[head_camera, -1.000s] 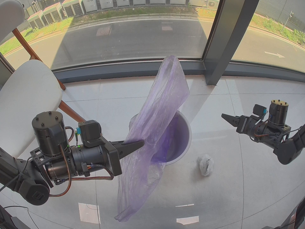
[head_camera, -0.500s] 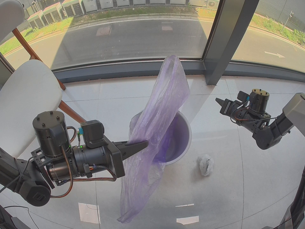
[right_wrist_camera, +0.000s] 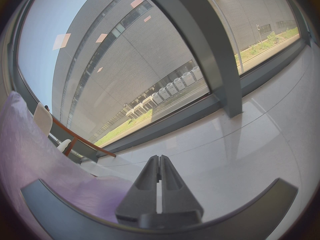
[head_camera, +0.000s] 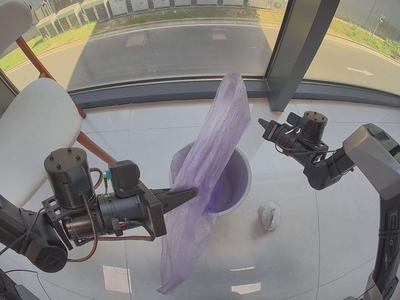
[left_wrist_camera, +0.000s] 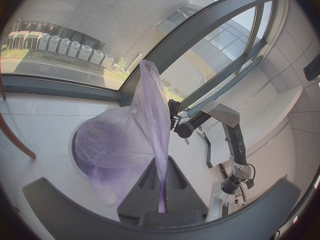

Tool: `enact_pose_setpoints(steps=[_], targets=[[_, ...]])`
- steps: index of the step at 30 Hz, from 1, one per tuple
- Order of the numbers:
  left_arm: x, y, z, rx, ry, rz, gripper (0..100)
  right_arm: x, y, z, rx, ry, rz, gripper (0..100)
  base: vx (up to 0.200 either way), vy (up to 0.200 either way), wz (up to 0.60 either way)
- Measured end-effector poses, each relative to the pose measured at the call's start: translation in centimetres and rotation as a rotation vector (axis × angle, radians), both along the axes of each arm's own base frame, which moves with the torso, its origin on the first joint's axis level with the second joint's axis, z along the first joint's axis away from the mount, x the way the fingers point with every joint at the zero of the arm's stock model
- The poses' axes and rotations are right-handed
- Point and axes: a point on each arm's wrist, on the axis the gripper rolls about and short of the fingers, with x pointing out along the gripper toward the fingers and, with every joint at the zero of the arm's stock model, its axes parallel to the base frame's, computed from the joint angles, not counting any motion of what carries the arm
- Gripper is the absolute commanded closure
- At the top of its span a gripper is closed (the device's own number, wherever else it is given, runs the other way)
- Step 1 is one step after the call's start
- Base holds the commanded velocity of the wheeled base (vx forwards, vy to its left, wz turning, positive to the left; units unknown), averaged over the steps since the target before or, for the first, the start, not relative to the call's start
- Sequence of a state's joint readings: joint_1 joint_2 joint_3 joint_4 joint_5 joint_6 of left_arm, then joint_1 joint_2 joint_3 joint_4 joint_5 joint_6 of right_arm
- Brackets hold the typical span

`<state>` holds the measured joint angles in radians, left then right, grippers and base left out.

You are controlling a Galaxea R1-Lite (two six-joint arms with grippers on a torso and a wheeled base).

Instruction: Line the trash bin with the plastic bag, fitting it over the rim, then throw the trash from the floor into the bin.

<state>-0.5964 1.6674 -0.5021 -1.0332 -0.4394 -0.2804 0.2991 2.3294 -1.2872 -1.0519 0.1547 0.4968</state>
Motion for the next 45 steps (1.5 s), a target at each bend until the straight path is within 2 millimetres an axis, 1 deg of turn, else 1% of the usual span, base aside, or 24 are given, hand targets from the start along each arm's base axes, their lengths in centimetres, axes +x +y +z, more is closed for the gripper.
enact_pose_setpoints(steps=[3, 10, 13, 18, 23, 27, 33, 38, 42, 45], targets=[[0.0, 0.0, 0.0, -0.001, -0.001, 0.0, 100, 0.0, 1.2, -0.5, 0.012, 0.0, 0.033, 100, 0.0, 0.0, 0.0], [0.0, 0.0, 0.2, -0.01, -0.013, 0.001, 100, -0.3, 3.3, -0.9, 0.062, -0.078, 0.086, 100, 0.0, 0.0, 0.0], [0.0, 0.0, 0.2, -0.014, -0.017, 0.002, 100, -0.7, 4.0, -1.7, 0.066, -0.07, 0.136, 100, 0.0, 0.0, 0.0], [0.0, 0.0, 0.3, -0.017, -0.021, 0.003, 100, -1.7, 5.4, -2.8, 0.093, -0.01, 0.209, 100, 0.0, 0.0, 0.0], [0.1, 0.0, 0.4, -0.02, -0.024, 0.004, 100, -2.7, 6.4, -3.4, 0.103, 0.014, 0.249, 100, 0.0, 0.0, 0.0], [0.2, 0.0, 0.6, -0.025, -0.031, 0.005, 100, -4.3, 7.0, -4.4, 0.093, 0.041, 0.31, 100, 0.0, 0.0, 0.0], [0.3, 0.1, 0.7, -0.031, -0.036, 0.009, 100, -6.6, 7.4, -5.6, 0.078, 0.081, 0.364, 100, 0.0, 0.0, 0.0], [0.4, 0.1, 0.9, -0.037, -0.039, 0.01, 100, -9.1, 7.2, -6.4, 0.052, 0.158, 0.402, 100, 0.0, 0.0, 0.0], [0.4, 0.1, 0.8, -0.035, -0.032, 0.007, 100, -10.9, 6.2, -6.6, 0.034, 0.215, 0.405, 100, 0.0, 0.0, 0.0], [0.2, 0.1, 0.6, -0.031, -0.023, -0.004, 100, -11.0, 4.9, -6.1, 0.036, 0.218, 0.376, 100, 0.0, 0.0, 0.0]])
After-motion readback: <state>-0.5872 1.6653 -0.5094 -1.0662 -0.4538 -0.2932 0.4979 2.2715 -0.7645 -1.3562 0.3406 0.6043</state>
